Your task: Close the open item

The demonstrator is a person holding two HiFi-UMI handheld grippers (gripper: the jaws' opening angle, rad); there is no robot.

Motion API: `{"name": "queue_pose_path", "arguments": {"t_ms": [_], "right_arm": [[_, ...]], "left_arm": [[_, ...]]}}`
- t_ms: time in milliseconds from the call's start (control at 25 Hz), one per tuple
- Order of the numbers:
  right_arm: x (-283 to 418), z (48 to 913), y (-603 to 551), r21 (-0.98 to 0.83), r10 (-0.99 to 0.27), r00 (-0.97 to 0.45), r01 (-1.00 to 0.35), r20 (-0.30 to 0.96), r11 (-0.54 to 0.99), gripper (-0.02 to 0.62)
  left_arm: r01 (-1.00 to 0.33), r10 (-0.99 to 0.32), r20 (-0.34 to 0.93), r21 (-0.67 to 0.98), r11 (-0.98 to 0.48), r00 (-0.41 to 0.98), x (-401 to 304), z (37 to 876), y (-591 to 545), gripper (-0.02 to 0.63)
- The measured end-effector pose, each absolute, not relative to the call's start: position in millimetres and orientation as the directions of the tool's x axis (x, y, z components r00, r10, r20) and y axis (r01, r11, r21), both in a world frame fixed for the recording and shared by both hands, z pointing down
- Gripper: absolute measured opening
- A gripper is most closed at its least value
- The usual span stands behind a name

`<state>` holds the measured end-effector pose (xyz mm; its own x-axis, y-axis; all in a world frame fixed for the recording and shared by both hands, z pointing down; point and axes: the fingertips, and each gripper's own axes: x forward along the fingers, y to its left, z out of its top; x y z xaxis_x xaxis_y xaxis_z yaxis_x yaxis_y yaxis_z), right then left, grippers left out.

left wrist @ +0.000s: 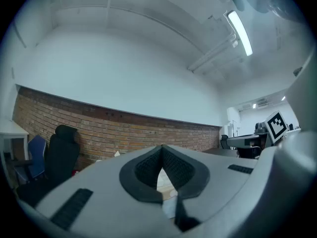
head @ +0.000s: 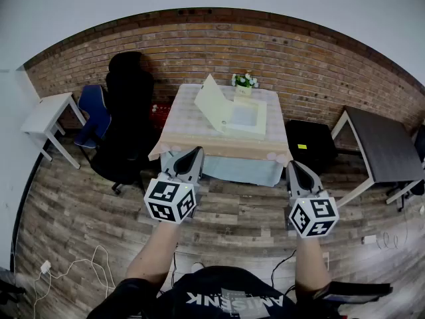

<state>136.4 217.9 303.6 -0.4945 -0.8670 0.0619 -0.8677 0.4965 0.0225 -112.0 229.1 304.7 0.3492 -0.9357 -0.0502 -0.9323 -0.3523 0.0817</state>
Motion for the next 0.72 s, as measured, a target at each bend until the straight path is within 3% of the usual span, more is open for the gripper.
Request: {"name": "queue_pose_path", "arguments": {"t_ms": [720], "right_arm": [[113,304,222,0.022,-0.874,-0.481,-0.875,0.073,0.483,0.041]], "left_arm": [[-0.927,-0.935,-0.067,0.121,-0.354,0.348,-136,316,230,0.012]]}}
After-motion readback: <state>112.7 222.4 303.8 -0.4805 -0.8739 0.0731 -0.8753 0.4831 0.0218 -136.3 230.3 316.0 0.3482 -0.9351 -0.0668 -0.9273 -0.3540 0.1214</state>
